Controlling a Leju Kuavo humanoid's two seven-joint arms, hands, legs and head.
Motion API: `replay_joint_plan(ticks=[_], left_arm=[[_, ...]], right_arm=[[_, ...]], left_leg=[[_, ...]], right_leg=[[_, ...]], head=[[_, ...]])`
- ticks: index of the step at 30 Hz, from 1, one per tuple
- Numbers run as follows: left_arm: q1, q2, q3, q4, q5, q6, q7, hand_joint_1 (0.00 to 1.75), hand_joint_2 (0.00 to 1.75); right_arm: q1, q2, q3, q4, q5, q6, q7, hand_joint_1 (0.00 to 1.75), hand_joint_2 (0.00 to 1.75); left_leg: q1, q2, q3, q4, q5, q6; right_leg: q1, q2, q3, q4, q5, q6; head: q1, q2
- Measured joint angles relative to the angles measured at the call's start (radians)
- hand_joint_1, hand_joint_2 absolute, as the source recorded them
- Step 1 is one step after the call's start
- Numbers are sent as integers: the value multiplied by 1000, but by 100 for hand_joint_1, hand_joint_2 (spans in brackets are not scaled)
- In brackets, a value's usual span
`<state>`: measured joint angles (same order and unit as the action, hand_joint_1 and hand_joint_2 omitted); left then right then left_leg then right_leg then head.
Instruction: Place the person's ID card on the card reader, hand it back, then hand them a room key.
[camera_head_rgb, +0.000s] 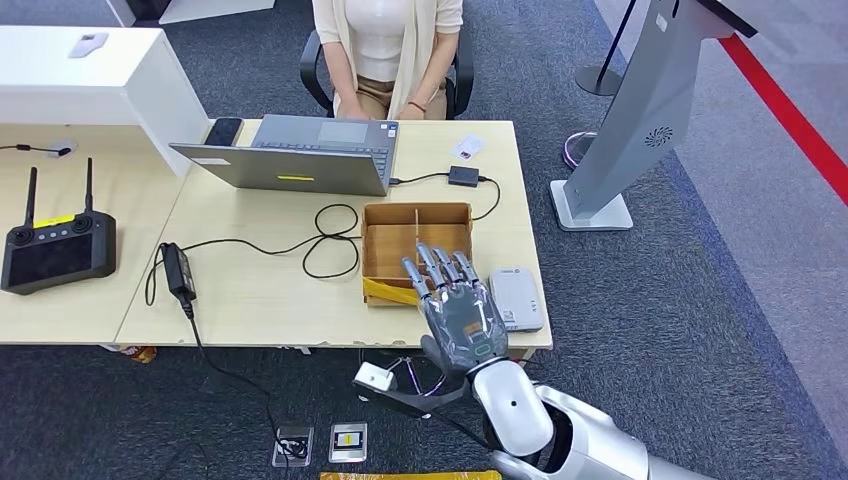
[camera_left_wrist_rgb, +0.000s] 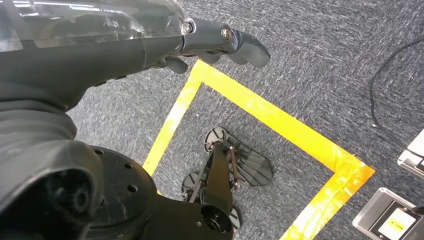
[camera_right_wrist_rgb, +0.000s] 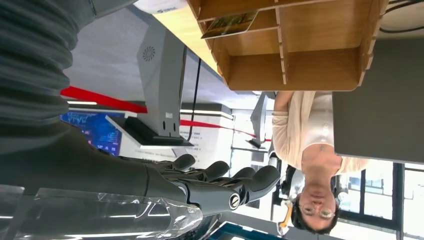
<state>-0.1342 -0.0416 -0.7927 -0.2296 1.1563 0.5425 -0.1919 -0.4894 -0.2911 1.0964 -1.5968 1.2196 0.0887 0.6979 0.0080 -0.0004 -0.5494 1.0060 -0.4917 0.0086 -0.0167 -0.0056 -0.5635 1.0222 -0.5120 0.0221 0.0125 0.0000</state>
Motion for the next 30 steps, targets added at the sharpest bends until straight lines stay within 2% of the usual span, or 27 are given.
replay_joint_plan(ticks=[8,15,20,30], left_arm=[[0,0,0,0,-9,-1,0,0,0],[0,0,0,0,-26,0,4,0,0],[-1,-2,0,0,-35,0,12,0,0],[-6,-8,0,0,-56,10,25,0,0]], right_arm=[[12,26,-4,4,-76,-12,-7,0,175],[4,69,-21,60,-167,-84,-7,0,175],[-2,99,-51,125,-167,-168,1,0,175],[-1,145,-104,246,-154,-228,2,0,175]], left_leg=[[0,0,0,0,0,0],[0,0,0,0,0,0],[0,0,0,0,0,0],[0,0,0,0,0,0]], right_leg=[[0,0,0,0,0,0],[0,0,0,0,0,0],[0,0,0,0,0,0],[0,0,0,0,0,0]], head=[[0,0],[0,0],[0,0],[0,0]])
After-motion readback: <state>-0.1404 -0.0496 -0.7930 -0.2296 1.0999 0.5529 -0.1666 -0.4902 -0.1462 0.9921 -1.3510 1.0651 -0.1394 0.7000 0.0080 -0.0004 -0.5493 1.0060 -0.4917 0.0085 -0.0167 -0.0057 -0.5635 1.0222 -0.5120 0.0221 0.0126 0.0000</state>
